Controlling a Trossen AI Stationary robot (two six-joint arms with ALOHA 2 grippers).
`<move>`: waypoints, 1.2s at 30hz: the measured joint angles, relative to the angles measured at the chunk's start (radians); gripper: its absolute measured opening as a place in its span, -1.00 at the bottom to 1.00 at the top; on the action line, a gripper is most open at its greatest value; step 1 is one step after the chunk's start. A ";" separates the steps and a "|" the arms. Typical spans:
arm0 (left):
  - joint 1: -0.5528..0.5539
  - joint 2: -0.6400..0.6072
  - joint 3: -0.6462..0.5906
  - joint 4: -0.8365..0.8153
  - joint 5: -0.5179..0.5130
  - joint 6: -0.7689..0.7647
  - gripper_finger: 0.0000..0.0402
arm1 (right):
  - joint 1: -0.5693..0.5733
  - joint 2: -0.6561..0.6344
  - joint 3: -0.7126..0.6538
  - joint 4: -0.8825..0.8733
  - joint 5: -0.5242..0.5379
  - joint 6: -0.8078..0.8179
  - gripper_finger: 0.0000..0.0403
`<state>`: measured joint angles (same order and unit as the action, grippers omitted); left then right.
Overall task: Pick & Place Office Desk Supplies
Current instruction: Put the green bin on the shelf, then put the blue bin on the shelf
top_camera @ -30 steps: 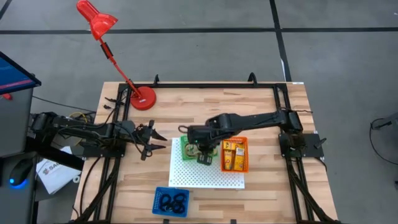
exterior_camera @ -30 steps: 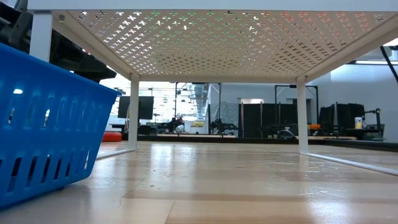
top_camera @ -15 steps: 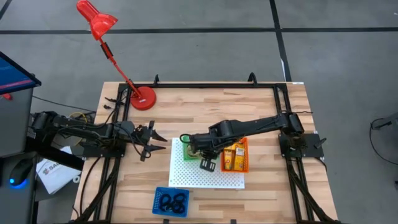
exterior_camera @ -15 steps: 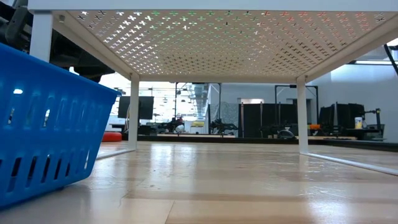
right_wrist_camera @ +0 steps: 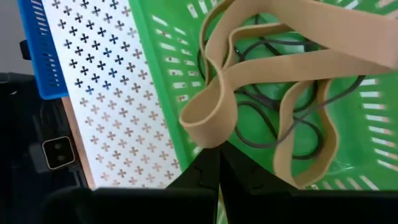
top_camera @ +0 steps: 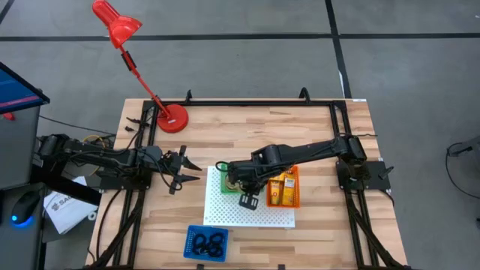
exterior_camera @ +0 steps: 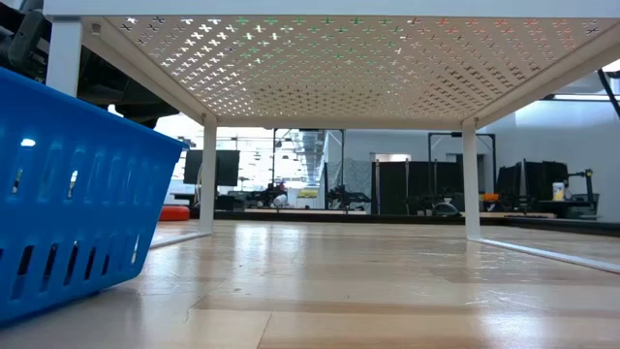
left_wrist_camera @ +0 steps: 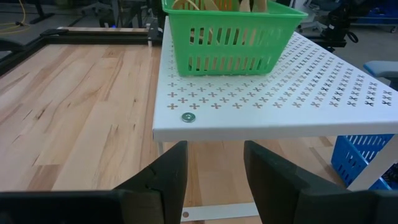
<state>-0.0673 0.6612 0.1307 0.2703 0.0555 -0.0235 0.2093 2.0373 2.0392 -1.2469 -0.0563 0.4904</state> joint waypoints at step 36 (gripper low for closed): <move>-0.728 0.025 0.021 -0.139 -0.192 -0.661 -0.20 | 0.057 -0.039 0.238 -0.225 0.435 -0.117 0.23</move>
<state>-0.7949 0.6866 0.1513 0.1318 -0.1362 -0.6841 0.2665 1.9980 2.2774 -1.4720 0.3788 0.3737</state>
